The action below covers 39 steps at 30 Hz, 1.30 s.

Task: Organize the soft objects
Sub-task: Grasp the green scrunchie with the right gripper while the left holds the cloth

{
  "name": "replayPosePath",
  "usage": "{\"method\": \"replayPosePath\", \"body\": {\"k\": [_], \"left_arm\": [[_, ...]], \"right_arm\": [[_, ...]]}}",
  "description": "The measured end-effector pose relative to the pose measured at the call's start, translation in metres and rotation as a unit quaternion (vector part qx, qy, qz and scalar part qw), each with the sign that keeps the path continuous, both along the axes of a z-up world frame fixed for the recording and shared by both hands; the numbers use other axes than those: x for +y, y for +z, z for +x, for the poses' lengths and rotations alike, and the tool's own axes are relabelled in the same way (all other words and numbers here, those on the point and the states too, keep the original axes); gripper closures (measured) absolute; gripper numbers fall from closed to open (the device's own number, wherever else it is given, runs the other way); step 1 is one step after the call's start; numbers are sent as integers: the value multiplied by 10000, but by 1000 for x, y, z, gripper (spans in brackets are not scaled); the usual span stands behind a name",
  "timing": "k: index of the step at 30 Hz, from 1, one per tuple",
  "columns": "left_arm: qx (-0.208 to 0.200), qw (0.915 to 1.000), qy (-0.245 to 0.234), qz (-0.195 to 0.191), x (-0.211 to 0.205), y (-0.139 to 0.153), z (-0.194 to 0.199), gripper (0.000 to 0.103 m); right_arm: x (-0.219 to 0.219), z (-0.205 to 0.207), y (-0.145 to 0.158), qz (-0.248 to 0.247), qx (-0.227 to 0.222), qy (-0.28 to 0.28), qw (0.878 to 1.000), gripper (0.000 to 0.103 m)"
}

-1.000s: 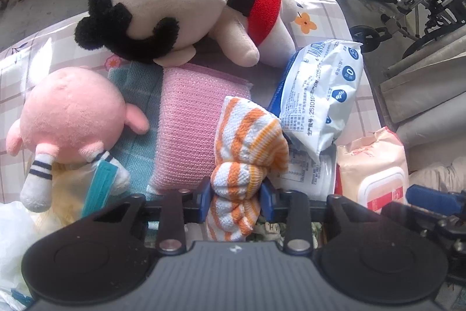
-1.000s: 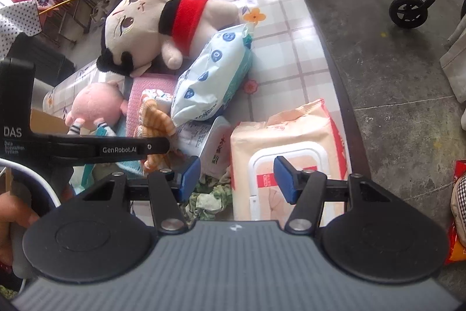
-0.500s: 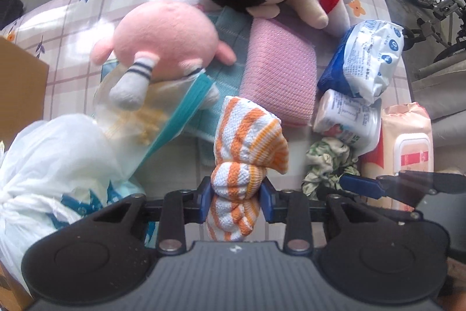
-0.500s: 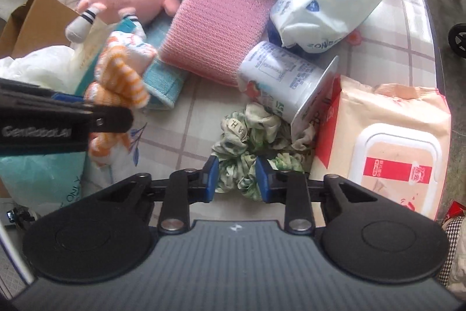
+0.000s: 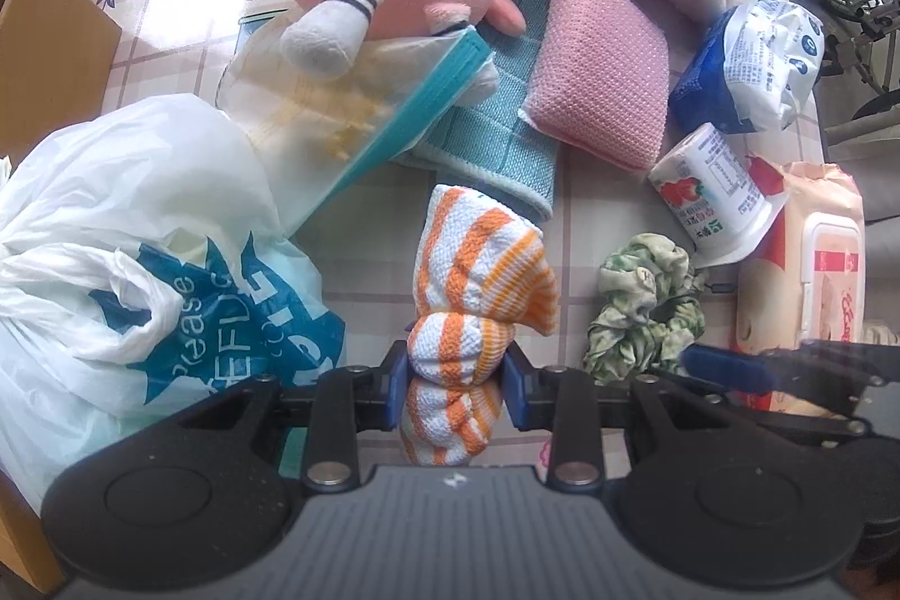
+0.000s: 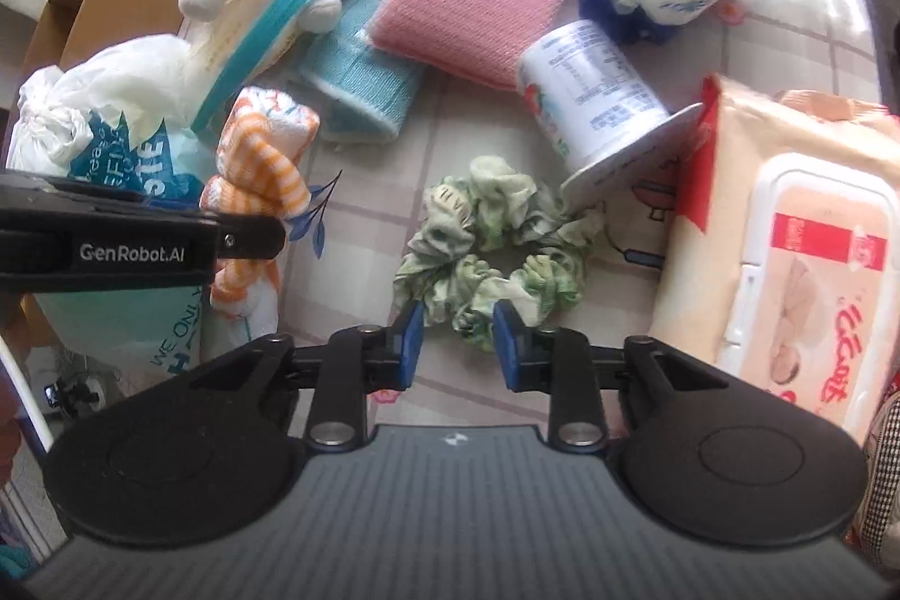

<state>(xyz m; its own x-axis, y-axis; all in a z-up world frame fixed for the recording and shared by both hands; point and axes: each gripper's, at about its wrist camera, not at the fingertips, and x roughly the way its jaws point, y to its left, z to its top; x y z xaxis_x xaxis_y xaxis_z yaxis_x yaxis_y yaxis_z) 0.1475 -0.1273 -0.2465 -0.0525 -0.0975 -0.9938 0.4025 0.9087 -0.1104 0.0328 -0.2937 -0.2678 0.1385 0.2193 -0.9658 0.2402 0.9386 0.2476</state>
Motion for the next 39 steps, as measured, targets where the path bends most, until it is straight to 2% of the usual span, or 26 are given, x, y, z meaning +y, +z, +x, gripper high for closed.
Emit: {"method": "replayPosePath", "body": {"k": [2,5,9,12,16,18,20,21,22,23,26,30,39], "left_arm": [[19,10000,-7,-1,2,-3,-1,68],[44,10000,17,-26,3,-6,1,68],[54,10000,47,-33,4,-11,3,68],[48,9999,85,-48,7,-13,5,68],[48,9999,135,-41,12,-13,6,68],[39,9999,141,-35,12,-13,6,68],[29,9999,141,-39,12,-12,5,68],[25,9999,137,-37,12,-12,5,68],[21,9999,131,-37,12,-13,6,68],[19,9999,128,-39,12,-13,5,68],[26,9999,141,-55,9,-15,3,68],[27,9999,117,-116,6,-13,-1,68],[29,9987,-13,-501,-5,6,-11,68]], "right_arm": [[-3,-1,8,-292,-154,-50,9994,39],[-2,7,7,-624,-240,163,9976,24],[-13,18,-13,-422,-26,68,9991,23],[-9,23,-25,-403,-42,114,9991,23],[7,25,-37,-685,-119,514,9962,22],[9,23,-38,-793,-129,586,9950,28],[7,20,-39,-923,-106,536,9942,49],[5,20,-37,-952,-104,510,9941,56],[2,18,-36,-925,-91,424,9948,69],[-3,18,-36,-864,-58,316,9957,75],[-16,13,-36,-539,63,-58,9985,80],[-23,4,-30,-278,92,-287,9992,81],[-29,-8,5,96,-77,-858,9962,81]]}}
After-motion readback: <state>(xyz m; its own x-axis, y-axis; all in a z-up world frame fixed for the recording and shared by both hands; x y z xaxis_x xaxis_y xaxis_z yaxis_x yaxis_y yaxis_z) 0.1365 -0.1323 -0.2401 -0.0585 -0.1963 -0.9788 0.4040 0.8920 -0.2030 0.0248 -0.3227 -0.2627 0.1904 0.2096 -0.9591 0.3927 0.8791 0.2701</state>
